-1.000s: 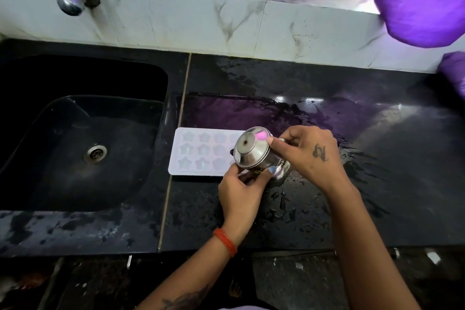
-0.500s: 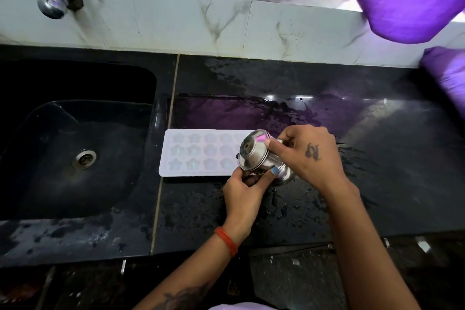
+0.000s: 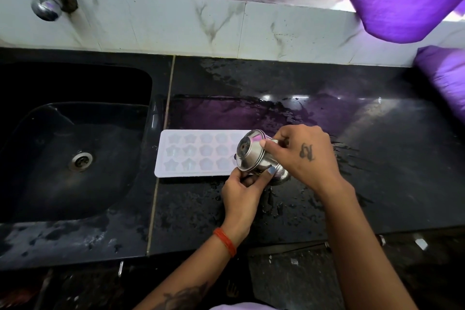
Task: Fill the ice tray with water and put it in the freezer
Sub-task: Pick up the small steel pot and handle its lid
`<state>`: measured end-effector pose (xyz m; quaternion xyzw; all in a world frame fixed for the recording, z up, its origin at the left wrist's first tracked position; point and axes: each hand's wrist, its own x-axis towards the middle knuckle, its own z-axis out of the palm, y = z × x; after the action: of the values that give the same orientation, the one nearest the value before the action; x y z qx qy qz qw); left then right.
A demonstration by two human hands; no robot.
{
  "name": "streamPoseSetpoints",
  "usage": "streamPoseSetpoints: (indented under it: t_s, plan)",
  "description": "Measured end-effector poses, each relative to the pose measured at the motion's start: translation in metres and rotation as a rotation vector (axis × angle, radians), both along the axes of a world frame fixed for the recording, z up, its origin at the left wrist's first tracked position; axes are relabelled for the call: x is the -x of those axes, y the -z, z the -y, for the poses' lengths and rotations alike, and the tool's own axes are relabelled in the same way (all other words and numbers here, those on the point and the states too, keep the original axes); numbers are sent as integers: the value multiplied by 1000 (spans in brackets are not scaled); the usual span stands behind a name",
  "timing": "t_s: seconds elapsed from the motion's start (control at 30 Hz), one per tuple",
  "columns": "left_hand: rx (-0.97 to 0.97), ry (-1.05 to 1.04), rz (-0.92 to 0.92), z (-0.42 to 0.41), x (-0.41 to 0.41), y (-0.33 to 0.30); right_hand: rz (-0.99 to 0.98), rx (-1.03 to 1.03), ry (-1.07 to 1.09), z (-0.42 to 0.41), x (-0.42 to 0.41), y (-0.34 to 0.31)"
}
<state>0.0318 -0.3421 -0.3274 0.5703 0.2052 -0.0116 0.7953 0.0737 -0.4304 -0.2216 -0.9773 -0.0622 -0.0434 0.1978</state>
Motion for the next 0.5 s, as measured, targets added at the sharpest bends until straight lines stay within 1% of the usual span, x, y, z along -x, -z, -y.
streamPoseSetpoints:
  t_s: [0.33, 0.43, 0.5]
  plan:
    - [-271, -13, 9, 5, -3, -7, -46, -291, 79, 23, 1, 8]
    - [-307, -5, 30, 8, -4, -10, -45, -316, 115, 29, 3, 8]
    - [-286, 11, 36, 11, -5, -11, -32, -298, 121, 31, 4, 7]
